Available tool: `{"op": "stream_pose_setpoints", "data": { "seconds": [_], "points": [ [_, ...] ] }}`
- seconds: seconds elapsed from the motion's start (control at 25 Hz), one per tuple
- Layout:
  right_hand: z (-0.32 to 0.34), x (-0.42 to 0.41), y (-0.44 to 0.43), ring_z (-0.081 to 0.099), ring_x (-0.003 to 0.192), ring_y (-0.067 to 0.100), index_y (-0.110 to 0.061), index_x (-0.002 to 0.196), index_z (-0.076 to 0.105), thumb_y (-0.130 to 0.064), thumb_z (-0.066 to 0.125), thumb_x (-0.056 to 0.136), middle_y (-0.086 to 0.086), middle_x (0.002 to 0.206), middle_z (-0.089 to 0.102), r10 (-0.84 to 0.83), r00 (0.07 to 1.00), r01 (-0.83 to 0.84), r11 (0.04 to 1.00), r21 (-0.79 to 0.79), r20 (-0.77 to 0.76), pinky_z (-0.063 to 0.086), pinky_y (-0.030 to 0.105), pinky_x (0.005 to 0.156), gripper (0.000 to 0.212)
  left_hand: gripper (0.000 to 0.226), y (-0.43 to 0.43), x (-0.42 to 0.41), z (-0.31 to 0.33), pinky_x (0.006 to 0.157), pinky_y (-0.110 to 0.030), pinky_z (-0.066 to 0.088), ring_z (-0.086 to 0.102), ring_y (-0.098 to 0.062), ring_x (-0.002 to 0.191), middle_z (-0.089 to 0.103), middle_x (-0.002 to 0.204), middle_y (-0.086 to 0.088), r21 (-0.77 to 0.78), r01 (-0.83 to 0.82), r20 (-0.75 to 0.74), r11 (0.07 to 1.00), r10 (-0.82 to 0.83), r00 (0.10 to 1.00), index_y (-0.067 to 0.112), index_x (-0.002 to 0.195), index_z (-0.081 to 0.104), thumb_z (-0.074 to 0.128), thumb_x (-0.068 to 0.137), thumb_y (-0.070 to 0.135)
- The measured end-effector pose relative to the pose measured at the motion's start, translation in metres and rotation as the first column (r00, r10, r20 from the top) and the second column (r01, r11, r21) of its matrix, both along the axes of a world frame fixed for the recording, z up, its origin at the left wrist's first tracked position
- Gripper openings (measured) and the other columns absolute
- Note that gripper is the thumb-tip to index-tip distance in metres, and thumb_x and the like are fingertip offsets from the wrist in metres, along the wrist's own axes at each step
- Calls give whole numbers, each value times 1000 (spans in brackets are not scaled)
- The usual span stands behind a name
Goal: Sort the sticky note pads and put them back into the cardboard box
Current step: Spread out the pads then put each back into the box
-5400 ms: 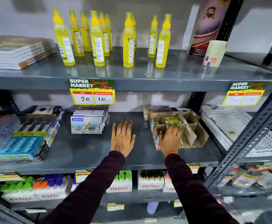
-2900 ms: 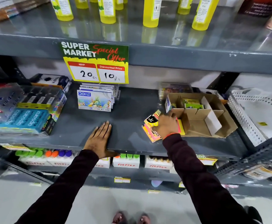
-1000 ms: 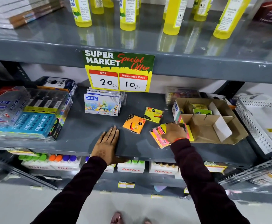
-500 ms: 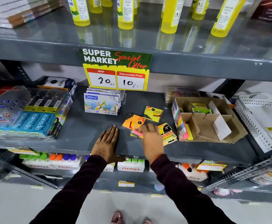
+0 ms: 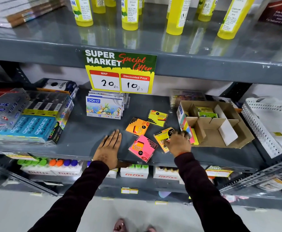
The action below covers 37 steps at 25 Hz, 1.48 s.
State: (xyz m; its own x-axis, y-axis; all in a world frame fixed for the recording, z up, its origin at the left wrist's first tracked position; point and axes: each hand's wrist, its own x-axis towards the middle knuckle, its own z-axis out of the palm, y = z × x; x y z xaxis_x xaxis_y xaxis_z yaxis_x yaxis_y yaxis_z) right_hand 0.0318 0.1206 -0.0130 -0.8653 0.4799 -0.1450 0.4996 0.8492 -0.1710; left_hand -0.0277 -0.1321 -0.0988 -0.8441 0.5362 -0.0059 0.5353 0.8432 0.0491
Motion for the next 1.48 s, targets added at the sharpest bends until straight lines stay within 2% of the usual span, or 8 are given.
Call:
{"op": "stream_pose_setpoints", "data": {
  "seconds": [0.16,0.36,0.56,0.68,0.8,1.0,1.16,1.48],
  "points": [
    [7,-8,0,47,125,38,-1,120,56,-35,73,80,22,130,52,-3,1000,3,1000,28,-10,43,42,104,56,130,2,1,3,117,-41,5,5,-25,145,2,157,-12,-25,-7,25,1000,8,1000,6,145,-1,28,54,94],
    [25,-22,2,60,113,35,-7,113,64,-20,58,92,19,119,66,69,984,-81,994,-68,-164,49,38,93,25,130,1,2,3,117,-39,2,5,-23,145,1,157,-8,38,-7,23,999,6,1000,10,145,1,42,53,92],
    [44,-67,14,64,108,40,-5,110,69,-7,51,94,22,112,70,-11,945,17,1000,14,-328,52,41,89,23,130,1,1,3,116,-39,1,5,-23,144,-2,155,-6,53,-2,21,999,1,1000,10,145,0,46,54,90],
    [27,-77,1,68,104,35,-8,112,65,-1,42,95,18,110,72,182,956,-146,975,165,-229,55,42,86,29,129,1,1,3,116,-40,-2,4,-25,145,3,158,-10,42,2,38,999,-4,999,10,145,-1,44,55,90],
    [2,-75,-6,65,109,35,-15,121,62,-7,41,98,18,117,68,285,954,-279,957,79,-92,52,41,91,33,128,1,0,3,116,-40,-3,2,-25,145,1,158,-11,29,3,34,1000,-4,999,10,145,-4,42,56,90],
    [9,-57,19,61,111,37,-8,114,64,-24,52,96,21,118,67,134,985,-138,990,-30,-105,50,39,91,28,129,1,0,3,117,-43,3,10,-27,144,10,157,-13,53,5,36,999,-7,999,9,145,3,50,54,88],
    [10,-27,16,60,115,33,-6,115,58,-40,71,82,16,123,64,83,989,-77,996,-47,121,50,37,93,50,129,2,0,3,117,-42,4,8,-26,145,8,158,-13,44,-4,21,999,3,1000,9,145,4,47,54,89],
    [17,-22,-4,60,115,37,-4,113,58,-21,76,78,20,122,63,48,999,-44,986,-160,21,51,39,92,42,129,2,2,5,117,-40,0,5,-24,145,4,158,-11,33,-12,23,999,11,1000,9,146,1,46,54,89]
  ]
}}
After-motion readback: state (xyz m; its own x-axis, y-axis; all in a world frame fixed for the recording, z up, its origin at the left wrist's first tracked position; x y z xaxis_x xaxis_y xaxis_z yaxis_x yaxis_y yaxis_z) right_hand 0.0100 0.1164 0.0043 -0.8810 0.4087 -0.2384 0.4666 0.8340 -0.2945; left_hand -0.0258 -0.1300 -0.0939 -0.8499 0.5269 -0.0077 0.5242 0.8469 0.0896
